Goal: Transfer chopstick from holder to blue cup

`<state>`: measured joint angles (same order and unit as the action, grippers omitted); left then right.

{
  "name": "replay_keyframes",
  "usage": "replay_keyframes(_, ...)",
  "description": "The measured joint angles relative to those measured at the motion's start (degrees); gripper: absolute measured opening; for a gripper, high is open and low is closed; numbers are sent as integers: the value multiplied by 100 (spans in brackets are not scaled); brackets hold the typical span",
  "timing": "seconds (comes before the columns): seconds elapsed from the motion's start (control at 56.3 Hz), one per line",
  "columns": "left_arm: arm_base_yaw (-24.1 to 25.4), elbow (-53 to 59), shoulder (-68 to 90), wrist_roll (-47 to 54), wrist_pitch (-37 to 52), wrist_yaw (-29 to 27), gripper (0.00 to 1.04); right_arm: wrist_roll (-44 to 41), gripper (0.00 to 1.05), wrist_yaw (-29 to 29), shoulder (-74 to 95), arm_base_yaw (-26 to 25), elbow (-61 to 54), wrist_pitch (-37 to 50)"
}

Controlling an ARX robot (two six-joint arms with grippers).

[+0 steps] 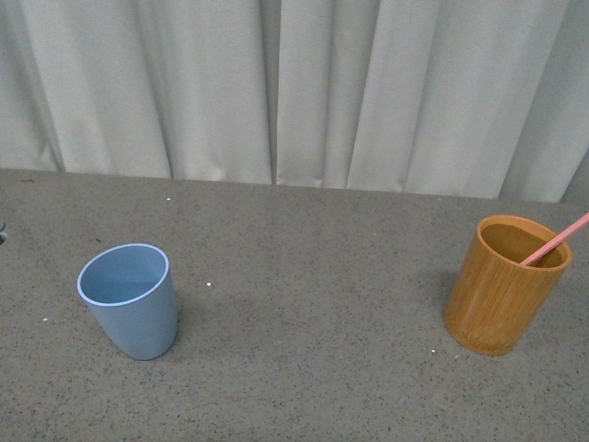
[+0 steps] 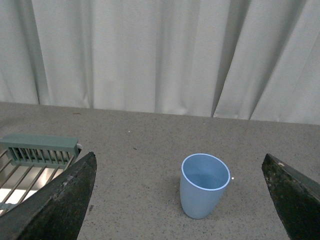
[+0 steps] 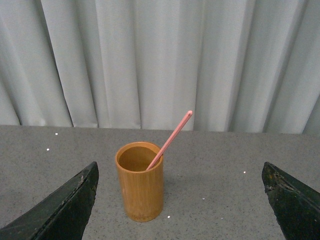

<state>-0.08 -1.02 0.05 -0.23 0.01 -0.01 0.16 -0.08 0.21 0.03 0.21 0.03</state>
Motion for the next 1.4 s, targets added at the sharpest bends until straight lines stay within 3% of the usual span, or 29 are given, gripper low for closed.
replay_keyframes(1.402, 0, 0, 2, 0, 0, 2, 98, 0, 95, 0, 0, 0, 0, 0)
